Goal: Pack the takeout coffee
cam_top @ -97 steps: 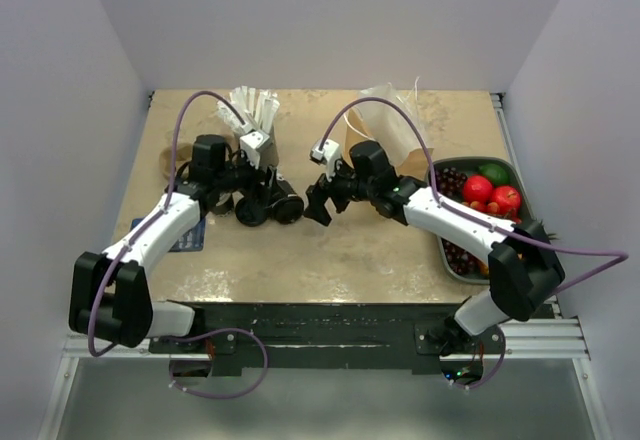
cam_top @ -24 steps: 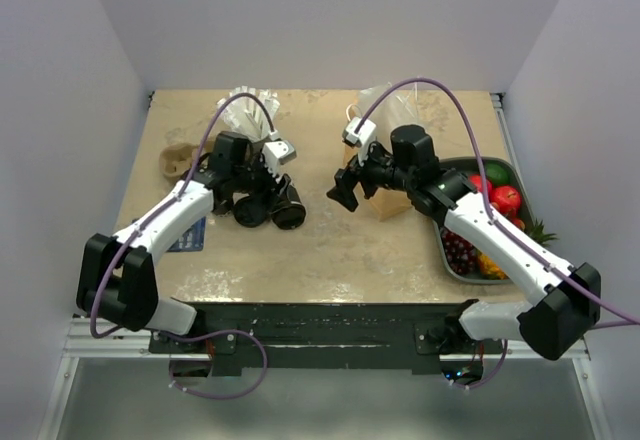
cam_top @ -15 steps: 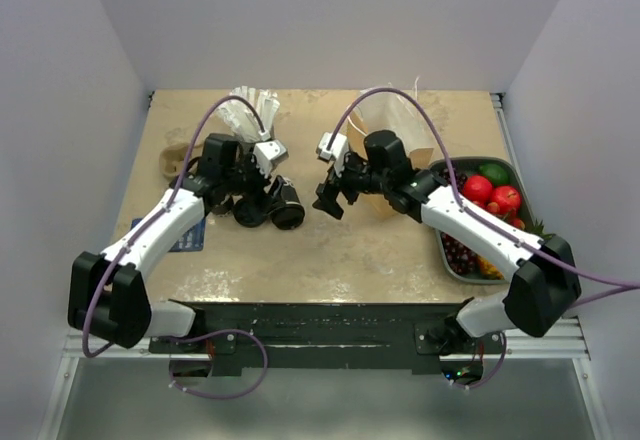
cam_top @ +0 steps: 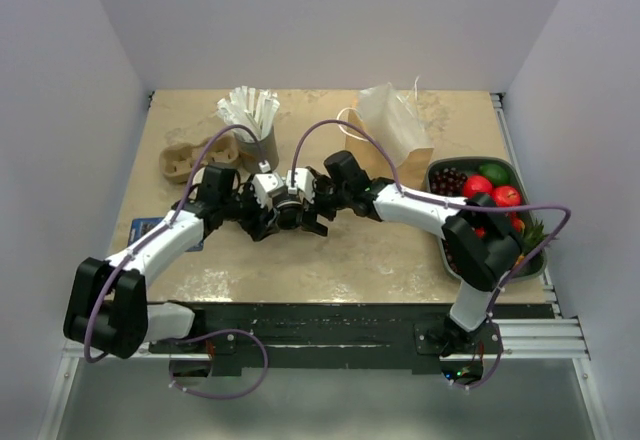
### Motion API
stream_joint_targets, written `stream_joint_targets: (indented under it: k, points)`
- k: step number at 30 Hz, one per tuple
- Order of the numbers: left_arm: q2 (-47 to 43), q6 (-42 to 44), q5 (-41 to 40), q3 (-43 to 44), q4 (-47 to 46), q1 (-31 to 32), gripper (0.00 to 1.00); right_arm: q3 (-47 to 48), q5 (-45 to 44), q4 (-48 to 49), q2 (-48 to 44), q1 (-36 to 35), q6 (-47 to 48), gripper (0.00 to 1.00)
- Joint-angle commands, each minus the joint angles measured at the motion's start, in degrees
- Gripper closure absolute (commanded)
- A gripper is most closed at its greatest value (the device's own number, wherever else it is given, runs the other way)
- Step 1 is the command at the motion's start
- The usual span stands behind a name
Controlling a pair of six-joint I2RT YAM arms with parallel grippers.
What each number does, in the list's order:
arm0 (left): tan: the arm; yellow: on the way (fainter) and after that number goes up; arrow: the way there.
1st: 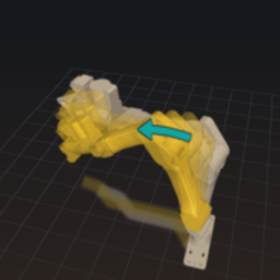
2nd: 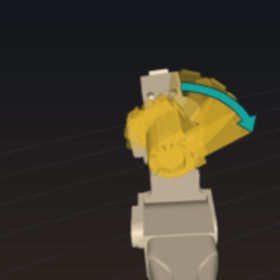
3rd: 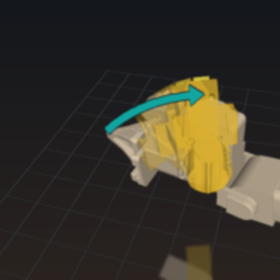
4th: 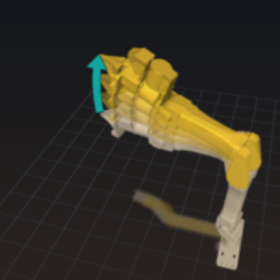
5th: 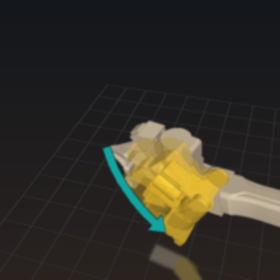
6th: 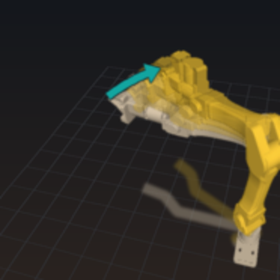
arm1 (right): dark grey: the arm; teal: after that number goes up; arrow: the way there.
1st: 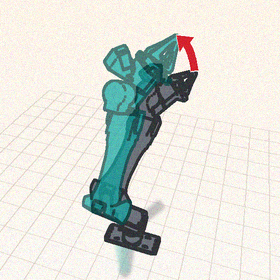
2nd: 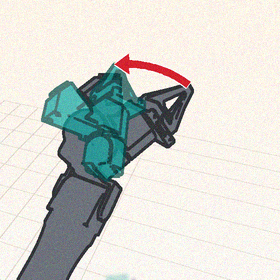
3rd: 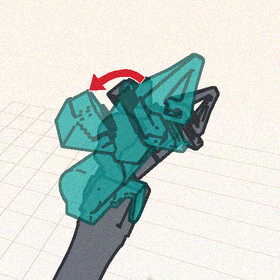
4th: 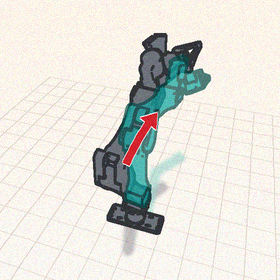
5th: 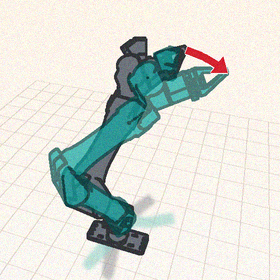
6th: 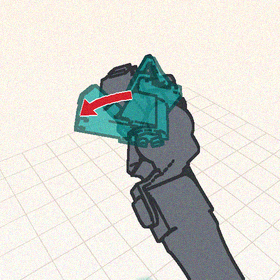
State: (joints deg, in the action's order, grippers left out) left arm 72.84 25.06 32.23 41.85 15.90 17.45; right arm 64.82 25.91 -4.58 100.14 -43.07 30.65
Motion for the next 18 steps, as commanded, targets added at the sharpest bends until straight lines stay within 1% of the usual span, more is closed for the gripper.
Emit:
stream_joint_targets:
  k: [1,5,8,12,13,16,17,18]
  points:
    - [2.74,0.34,-0.06,-0.98,-9.21,0.21,0.23,4.17,-1.74,4.32,2.51,-0.61,2.74,0.02]
    - [6.61,-0.01,0.73,-0.81,-11.86,0.30,0.26,5.49,-1.92,4.14,4.71,-0.53,2.74,0.02]
    - [10.12,-0.80,1.17,0.60,-12.74,0.30,0.28,5.94,-0.17,4.23,5.59,-0.61,2.31,0.04]
    - [11.79,-1.68,2.31,1.40,-13.97,0.21,0.31,7.86,2.82,3.26,7.52,-0.53,0.82,0.10]
    - [12.06,-1.77,2.75,1.48,-14.05,0.21,0.32,8.13,3.26,3.35,7.96,-0.61,0.20,0.14]
    - [12.68,-2.12,4.68,1.66,-14.06,0.21,0.40,8.84,5.11,4.31,8.85,-0.53,-1.82,0.18]
    - [12.85,-2.29,5.12,1.57,-14.06,0.21,0.44,8.66,5.55,5.71,8.85,-0.61,-2.35,0.19]
    - [12.94,-2.56,5.82,1.57,-14.23,0.21,0.46,8.83,6.51,6.07,8.93,-0.53,-3.14,0.19]
